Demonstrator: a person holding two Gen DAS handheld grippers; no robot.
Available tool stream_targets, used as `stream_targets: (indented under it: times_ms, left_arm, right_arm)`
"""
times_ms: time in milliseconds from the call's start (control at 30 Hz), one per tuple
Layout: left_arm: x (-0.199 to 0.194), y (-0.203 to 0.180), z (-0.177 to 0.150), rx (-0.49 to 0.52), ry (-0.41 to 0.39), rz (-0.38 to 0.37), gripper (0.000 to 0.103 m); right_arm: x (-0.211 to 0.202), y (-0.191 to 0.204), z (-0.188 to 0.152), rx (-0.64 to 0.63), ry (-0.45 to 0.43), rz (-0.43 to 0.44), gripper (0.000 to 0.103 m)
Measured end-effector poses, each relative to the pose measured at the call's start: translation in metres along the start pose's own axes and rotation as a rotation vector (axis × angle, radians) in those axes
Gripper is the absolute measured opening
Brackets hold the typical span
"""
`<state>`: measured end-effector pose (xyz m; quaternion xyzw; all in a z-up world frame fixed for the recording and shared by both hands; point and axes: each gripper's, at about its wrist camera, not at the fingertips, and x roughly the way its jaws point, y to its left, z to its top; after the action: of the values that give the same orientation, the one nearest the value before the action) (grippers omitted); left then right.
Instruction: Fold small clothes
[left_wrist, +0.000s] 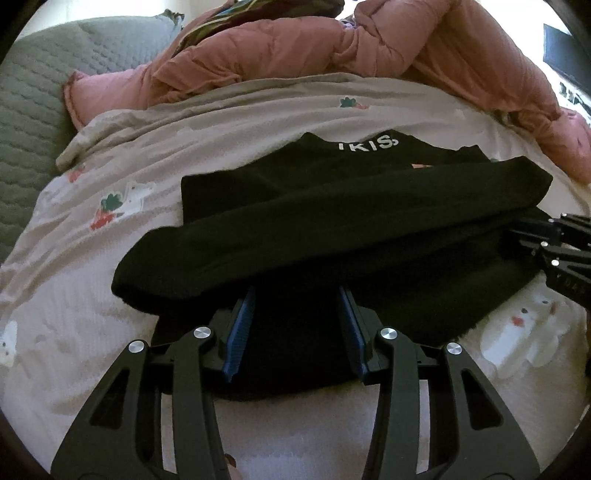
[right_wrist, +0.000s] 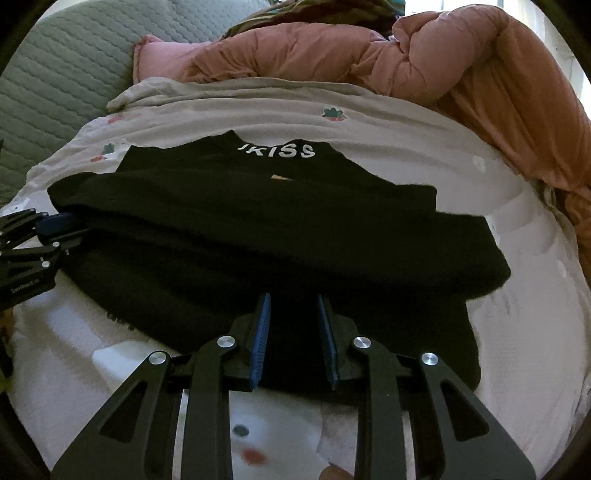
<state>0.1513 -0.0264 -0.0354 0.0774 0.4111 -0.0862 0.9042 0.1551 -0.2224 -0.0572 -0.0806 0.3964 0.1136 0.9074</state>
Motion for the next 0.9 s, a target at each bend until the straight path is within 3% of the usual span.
stream_targets:
  times_ms: [400,533,767,900]
  left_arm:
    - [0.002,0.014,0.038,-0.074,-0.038,-0.051,0.039]
    - [-0.002,0.027,0.051,-0.152,-0.022,-0.121,0.043]
    - [0.024,0.044,0.072,-0.200,0.020,-0.097,0.044]
    - [0.039,0.055,0.085,-0.244,0.015,-0.083,0.044]
  right_arm:
    - [0.025,-0.015,0.043,0.061,0.014,0.026,0.025]
    - [0.033,-0.022,0.059,0.070,0.012,0.009,0.025]
    - [0.054,-0.039,0.084,0.135,0.038,0.036,0.025]
    - [0.065,-0.049,0.099,0.159,0.033,0.006,0.025]
